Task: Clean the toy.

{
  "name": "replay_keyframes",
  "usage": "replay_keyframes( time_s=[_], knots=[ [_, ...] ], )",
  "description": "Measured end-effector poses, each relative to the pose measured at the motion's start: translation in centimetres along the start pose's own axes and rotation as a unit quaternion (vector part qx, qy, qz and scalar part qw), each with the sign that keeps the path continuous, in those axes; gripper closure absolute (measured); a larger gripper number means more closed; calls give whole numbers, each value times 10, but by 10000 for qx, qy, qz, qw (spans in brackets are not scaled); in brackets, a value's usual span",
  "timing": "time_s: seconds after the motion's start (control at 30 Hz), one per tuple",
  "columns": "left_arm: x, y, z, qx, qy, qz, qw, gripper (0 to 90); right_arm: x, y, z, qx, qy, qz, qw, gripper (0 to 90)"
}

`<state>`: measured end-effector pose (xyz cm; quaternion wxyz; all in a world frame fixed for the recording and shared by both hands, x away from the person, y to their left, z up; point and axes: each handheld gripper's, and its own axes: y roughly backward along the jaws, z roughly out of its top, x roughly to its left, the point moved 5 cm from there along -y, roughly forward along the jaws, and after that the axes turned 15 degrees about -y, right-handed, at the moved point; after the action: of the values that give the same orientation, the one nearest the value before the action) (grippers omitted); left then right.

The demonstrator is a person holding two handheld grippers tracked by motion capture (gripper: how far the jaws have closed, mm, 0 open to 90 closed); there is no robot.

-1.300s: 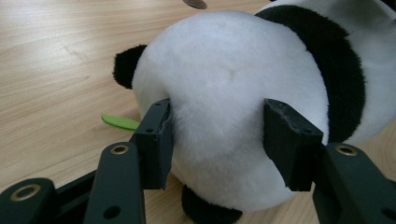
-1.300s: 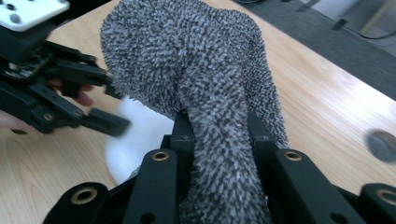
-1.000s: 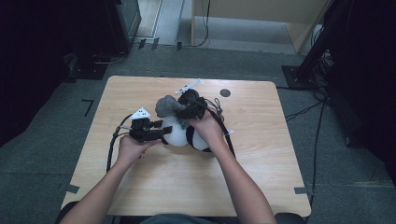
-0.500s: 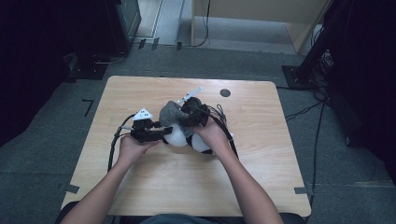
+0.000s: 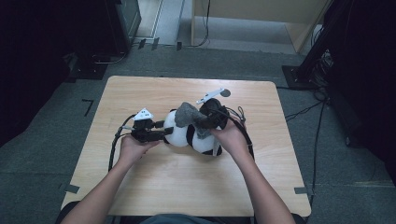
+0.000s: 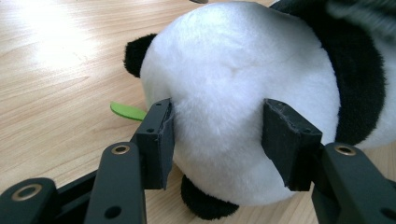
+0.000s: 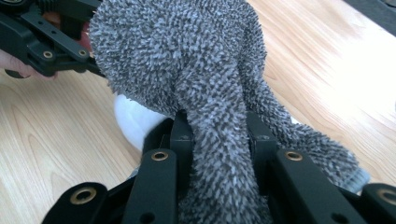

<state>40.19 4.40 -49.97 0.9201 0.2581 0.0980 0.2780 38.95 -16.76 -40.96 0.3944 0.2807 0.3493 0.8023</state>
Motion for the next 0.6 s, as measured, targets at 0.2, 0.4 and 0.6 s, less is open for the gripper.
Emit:
replay_keyframes(
  time_s=[0.2, 0.4, 0.6],
  knots=[
    [0, 0, 1, -37, 8, -8, 10000, 465, -22, 19, -13, -197, -265, -46, 9994, 712],
    [0, 0, 1, -65, 22, -22, 10000, 466, -43, 30, -25, -339, -578, -66, 9977, 709],
    [0, 0, 1, -95, 68, -119, 9999, 466, -60, 36, -36, -407, -821, -210, 9956, 709]
  ],
)
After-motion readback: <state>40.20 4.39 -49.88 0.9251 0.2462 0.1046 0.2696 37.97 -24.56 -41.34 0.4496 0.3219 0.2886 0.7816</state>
